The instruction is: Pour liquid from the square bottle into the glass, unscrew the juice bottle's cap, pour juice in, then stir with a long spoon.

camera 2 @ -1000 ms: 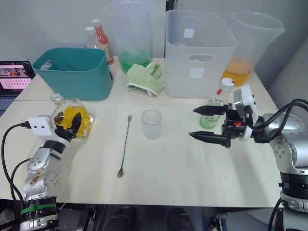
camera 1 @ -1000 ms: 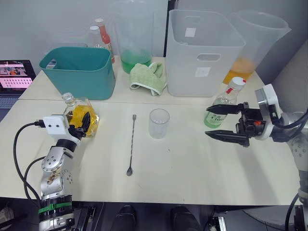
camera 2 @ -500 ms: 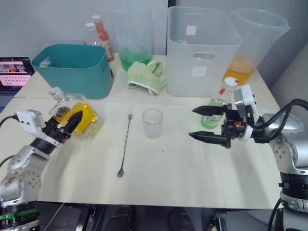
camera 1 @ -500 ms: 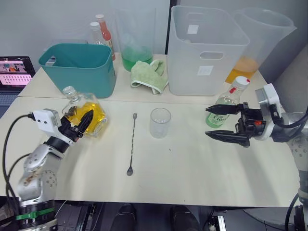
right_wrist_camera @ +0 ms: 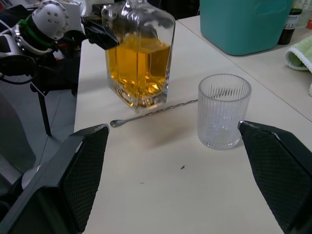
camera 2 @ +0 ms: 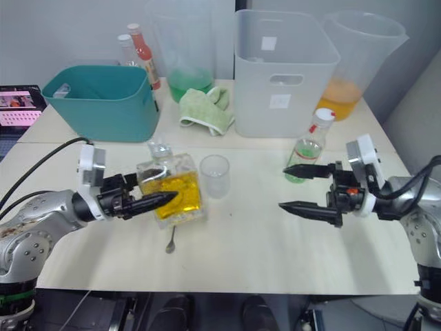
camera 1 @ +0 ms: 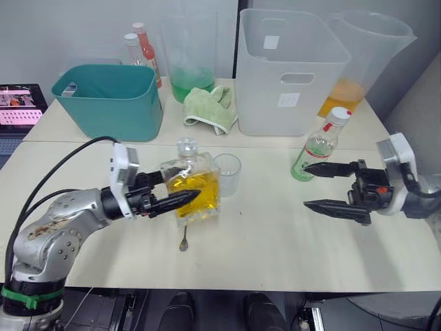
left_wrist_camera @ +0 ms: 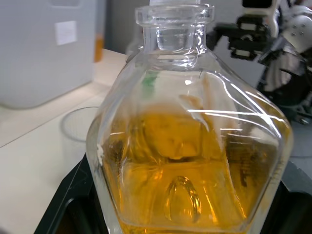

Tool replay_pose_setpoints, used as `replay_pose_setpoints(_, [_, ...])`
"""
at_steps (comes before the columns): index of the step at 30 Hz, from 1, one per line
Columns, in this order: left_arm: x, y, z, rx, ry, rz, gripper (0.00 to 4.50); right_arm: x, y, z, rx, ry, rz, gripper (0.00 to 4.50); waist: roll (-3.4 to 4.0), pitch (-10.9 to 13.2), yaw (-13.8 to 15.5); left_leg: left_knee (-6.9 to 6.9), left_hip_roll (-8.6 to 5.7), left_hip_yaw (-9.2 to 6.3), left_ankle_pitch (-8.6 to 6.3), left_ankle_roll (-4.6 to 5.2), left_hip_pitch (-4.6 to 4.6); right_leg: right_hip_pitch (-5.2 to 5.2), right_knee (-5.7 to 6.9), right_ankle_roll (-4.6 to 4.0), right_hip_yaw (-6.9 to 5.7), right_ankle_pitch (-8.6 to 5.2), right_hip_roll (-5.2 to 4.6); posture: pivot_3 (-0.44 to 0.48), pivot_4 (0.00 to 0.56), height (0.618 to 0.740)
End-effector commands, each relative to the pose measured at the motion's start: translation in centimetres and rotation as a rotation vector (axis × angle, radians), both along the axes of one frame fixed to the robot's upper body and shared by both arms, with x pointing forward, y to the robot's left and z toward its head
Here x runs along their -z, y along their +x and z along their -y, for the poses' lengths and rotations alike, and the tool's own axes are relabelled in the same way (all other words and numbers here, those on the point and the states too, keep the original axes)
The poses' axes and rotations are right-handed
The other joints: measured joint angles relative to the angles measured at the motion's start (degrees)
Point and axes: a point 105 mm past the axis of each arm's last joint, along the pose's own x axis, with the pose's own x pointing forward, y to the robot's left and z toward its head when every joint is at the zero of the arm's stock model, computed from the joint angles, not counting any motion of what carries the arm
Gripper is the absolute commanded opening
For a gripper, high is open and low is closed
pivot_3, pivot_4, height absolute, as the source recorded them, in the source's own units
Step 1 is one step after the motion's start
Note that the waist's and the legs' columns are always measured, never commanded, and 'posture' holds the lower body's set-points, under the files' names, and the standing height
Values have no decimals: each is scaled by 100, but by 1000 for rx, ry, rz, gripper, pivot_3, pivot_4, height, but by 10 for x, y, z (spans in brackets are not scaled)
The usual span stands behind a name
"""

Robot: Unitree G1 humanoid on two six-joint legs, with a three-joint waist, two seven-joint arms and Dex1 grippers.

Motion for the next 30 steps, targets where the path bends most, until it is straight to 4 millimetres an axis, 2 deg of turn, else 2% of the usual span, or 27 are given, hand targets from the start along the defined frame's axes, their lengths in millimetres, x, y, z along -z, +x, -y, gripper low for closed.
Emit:
replay_pose_setpoints(1, [-2, -9, 27, 153, 15, 93, 2796, -10, -15, 2, -1, -7, 15, 4500, 0, 0, 21, 3, 0, 0, 0, 0, 0, 2, -1, 0, -1, 0, 0, 0, 150, 740])
replay_pose_setpoints(3, [8, -7, 39, 198, 47, 121, 2796, -12, -20, 3, 16, -4, 21, 4500, 1, 1, 40, 5, -2, 0, 0, 0, -1, 5, -2, 0, 0, 0, -1, 0, 150, 740])
replay_pose_setpoints(5, [10, -7, 49, 236, 42, 134, 2796, -13, -24, 3, 36, -4, 27, 4500, 1, 1, 47, 6, -2, 0, 0, 0, -1, 5, -3, 0, 0, 0, 0, 0, 150, 740])
replay_pose_setpoints(11, [28, 2, 62, 288, 88, 201, 2796, -13, -33, 2, 91, -7, 49, 4500, 1, 2, 20, 18, -2, 0, 2, 3, 0, 5, 12, 0, 3, 0, 2, 0, 150, 740])
replay_pose_setpoints(16, [41, 7, 64, 298, 88, 191, 2796, -20, -36, 1, 126, 11, 72, 4500, 0, 2, 14, 23, -2, 1, 4, 7, 0, 7, 15, 0, 5, 1, 2, 0, 150, 740])
replay_pose_setpoints(20, [55, 7, 57, 301, 89, 163, 2796, -22, -40, -2, 138, 34, 56, 4500, 1, 2, 28, 24, -3, 1, 4, 7, -2, 7, 15, 0, 5, 1, 0, 0, 150, 740])
replay_pose_setpoints(25, [57, 12, 53, 277, 84, 155, 2796, -24, -40, -5, 145, 35, 53, 4500, 1, 2, 23, 27, -2, 0, 5, 8, 0, 8, 18, 0, 5, 1, 1, 0, 150, 740])
replay_pose_setpoints(27, [57, 14, 51, 264, 80, 137, 3820, -25, -39, -7, 144, 39, 47, 4500, 0, 2, 18, 28, -2, 0, 5, 9, 1, 9, 19, 0, 5, 1, 2, 0, 150, 740])
replay_pose_setpoints(29, [55, 13, 49, 260, 77, 120, 4414, -25, -39, -8, 141, 41, 43, 4500, 1, 2, 19, 28, -2, 0, 6, 10, 2, 10, 19, 0, 5, 1, 1, 0, 150, 740])
replay_pose_setpoints(30, [54, 11, 49, 264, 74, 110, 4466, -26, -39, -8, 141, 43, 43, 4500, 1, 2, 19, 28, -2, 0, 6, 10, 3, 11, 20, 1, 5, 1, 2, 0, 150, 740])
